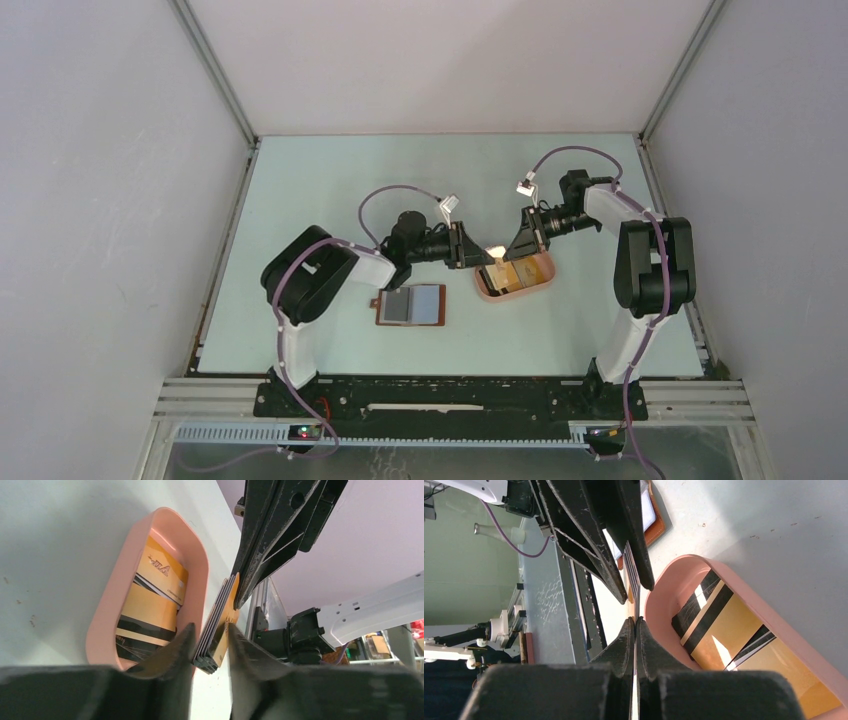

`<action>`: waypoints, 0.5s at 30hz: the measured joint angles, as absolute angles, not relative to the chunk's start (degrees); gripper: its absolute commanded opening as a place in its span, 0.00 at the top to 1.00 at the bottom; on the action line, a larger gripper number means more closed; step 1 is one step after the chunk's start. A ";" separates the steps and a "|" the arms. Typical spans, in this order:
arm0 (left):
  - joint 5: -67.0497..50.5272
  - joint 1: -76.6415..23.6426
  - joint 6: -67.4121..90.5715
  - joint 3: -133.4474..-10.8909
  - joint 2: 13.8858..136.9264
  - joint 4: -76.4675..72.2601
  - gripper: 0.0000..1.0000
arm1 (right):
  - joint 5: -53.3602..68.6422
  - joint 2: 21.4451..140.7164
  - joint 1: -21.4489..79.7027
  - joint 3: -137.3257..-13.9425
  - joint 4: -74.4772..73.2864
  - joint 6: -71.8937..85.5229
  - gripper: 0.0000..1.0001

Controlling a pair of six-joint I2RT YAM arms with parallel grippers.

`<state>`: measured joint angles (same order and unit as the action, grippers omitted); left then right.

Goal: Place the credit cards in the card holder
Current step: Pick up the credit card from the storage box.

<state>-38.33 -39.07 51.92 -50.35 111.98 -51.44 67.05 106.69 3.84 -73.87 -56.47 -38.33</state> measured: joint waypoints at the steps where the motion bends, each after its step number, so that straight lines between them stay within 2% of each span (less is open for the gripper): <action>1: -38.46 -39.13 52.34 -50.41 112.14 -51.68 0.83 | 67.05 106.69 3.84 -73.87 -56.51 -38.33 1.00; 4: -39.83 -39.20 53.30 -50.54 112.51 -53.04 0.99 | 66.39 106.78 3.81 -73.87 -56.36 -38.50 0.99; 6: -40.38 -39.27 53.60 -50.81 112.57 -53.67 1.00 | 66.52 106.91 3.75 -73.87 -56.29 -38.46 0.91; 12: -40.71 -39.27 54.04 -51.24 113.69 -55.18 1.00 | 66.48 106.91 3.33 -73.87 -56.29 -37.89 0.57; 15: -40.71 -39.27 54.04 -51.24 114.26 -55.16 1.00 | 66.43 106.91 3.14 -73.87 -56.42 -37.50 0.47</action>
